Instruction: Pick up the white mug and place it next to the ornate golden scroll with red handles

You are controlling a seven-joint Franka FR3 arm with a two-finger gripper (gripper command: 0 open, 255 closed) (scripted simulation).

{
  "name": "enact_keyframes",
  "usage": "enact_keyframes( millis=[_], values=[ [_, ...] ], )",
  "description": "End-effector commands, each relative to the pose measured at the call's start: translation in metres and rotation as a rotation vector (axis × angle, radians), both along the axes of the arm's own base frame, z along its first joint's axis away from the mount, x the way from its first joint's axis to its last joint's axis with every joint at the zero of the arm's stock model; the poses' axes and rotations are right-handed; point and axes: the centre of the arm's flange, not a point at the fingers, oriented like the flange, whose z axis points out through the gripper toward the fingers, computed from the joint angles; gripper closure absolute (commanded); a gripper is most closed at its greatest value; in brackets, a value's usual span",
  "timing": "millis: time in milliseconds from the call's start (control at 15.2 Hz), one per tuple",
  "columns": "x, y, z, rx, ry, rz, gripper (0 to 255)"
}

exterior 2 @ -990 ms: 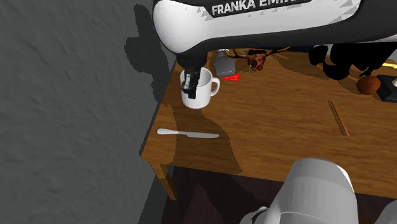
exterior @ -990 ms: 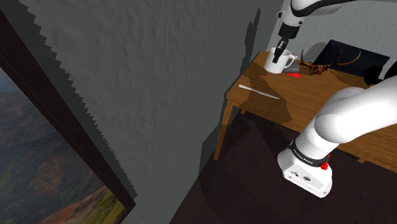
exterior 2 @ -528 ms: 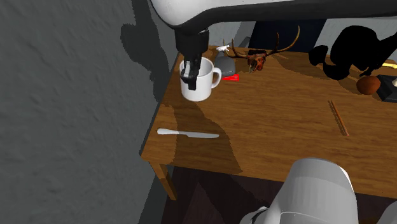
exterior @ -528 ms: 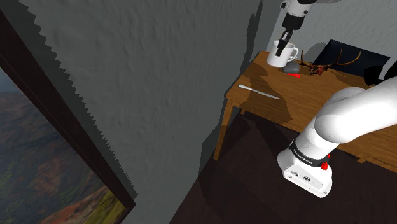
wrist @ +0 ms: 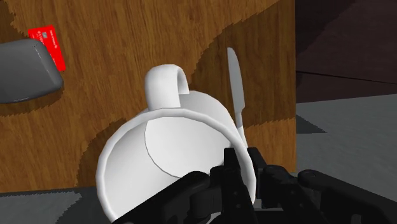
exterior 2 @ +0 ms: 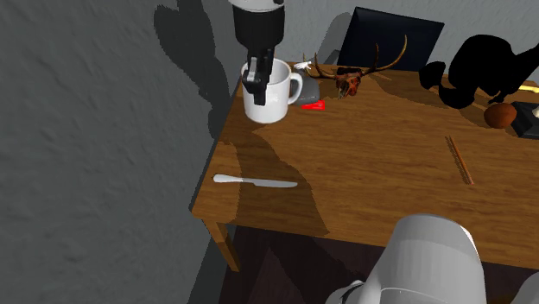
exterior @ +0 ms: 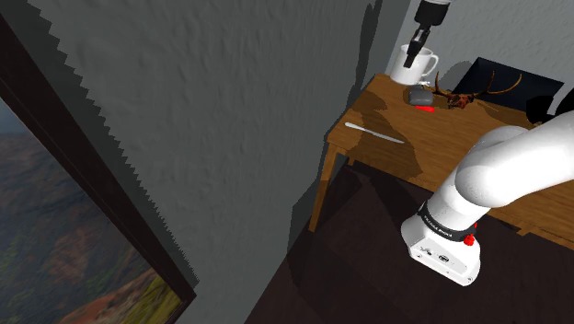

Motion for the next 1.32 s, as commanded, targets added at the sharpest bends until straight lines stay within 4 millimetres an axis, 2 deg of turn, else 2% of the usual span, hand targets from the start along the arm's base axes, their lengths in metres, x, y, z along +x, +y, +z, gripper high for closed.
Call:
enact_keyframes(
  millis=[0, 1254],
  values=[
    [0.000, 0.001, 0.010, 0.000, 0.000, 0.000, 255],
    [0.000, 0.001, 0.110, 0.000, 0.000, 0.000, 255]
  ],
)
